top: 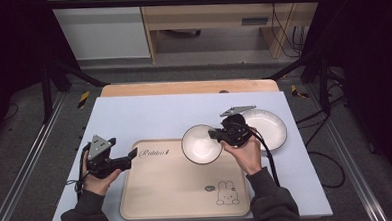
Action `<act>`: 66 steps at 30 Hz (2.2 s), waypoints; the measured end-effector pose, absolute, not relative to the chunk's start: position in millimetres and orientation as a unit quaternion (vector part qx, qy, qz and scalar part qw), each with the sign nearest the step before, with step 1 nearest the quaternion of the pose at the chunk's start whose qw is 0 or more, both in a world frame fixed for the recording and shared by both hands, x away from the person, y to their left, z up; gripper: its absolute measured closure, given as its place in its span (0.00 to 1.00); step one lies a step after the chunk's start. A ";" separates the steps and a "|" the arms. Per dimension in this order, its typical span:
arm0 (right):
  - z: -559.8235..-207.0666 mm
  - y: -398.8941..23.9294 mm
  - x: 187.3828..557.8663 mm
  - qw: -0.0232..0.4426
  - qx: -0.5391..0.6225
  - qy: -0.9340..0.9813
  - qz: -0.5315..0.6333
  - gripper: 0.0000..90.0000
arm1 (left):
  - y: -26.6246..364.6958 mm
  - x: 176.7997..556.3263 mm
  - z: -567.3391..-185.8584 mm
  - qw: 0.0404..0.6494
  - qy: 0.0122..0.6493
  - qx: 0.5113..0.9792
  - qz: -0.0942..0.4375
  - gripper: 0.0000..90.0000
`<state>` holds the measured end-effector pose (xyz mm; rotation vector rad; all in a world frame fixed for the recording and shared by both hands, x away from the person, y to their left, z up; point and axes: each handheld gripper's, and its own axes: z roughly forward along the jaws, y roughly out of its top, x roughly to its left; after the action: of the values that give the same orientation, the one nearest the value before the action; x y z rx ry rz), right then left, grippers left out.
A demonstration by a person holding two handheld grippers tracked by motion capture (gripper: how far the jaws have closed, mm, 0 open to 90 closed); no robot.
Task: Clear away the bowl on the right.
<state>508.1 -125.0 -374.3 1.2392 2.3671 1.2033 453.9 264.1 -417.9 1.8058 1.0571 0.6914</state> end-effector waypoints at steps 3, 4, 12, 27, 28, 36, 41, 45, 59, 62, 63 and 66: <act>-376.2 -122.2 508.4 0.104 0.418 0.804 0.409 0.91 | 263.6 454.1 -418.3 0.453 0.429 0.730 0.279 0.16; -376.8 -121.2 508.4 0.101 0.418 0.804 0.410 0.91 | 263.7 454.1 -418.3 0.452 0.427 0.731 0.280 0.16; -383.4 -112.5 509.3 0.096 0.409 0.812 0.404 0.91 | 263.4 454.2 -418.5 0.452 0.428 0.731 0.280 0.16; -396.0 -98.1 510.4 0.083 0.405 0.823 0.389 0.91 | 263.8 454.0 -418.3 0.452 0.427 0.732 0.280 0.16; -396.9 -97.1 510.5 0.082 0.404 0.824 0.388 0.91 | 263.9 454.0 -418.3 0.451 0.427 0.732 0.279 0.16; -404.3 -92.3 512.8 0.080 0.402 0.831 0.377 0.91 | 263.7 454.3 -418.6 0.452 0.428 0.731 0.280 0.16; -407.9 -89.5 513.4 0.075 0.401 0.833 0.374 0.91 | 263.2 454.2 -418.8 0.452 0.428 0.732 0.279 0.16; -412.0 -86.7 514.0 0.066 0.406 0.833 0.370 0.91 | 263.4 454.2 -418.7 0.452 0.428 0.731 0.279 0.16; -424.4 -77.9 516.0 0.053 0.401 0.843 0.355 0.91 | 263.2 454.3 -419.0 0.452 0.428 0.732 0.279 0.16; -427.1 -75.1 516.1 0.050 0.398 0.846 0.352 0.91 | 263.3 454.3 -418.9 0.451 0.428 0.732 0.279 0.16; -427.5 -74.5 516.0 0.048 0.397 0.847 0.350 0.91 | 263.3 454.2 -418.9 0.451 0.428 0.732 0.279 0.16; -428.6 -73.3 516.3 0.046 0.400 0.847 0.347 0.90 | 263.2 454.3 -419.0 0.451 0.428 0.732 0.279 0.16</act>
<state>516.3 -73.3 -428.6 1.2204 2.5865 1.0589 454.3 263.2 -419.0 1.8084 1.0575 0.6886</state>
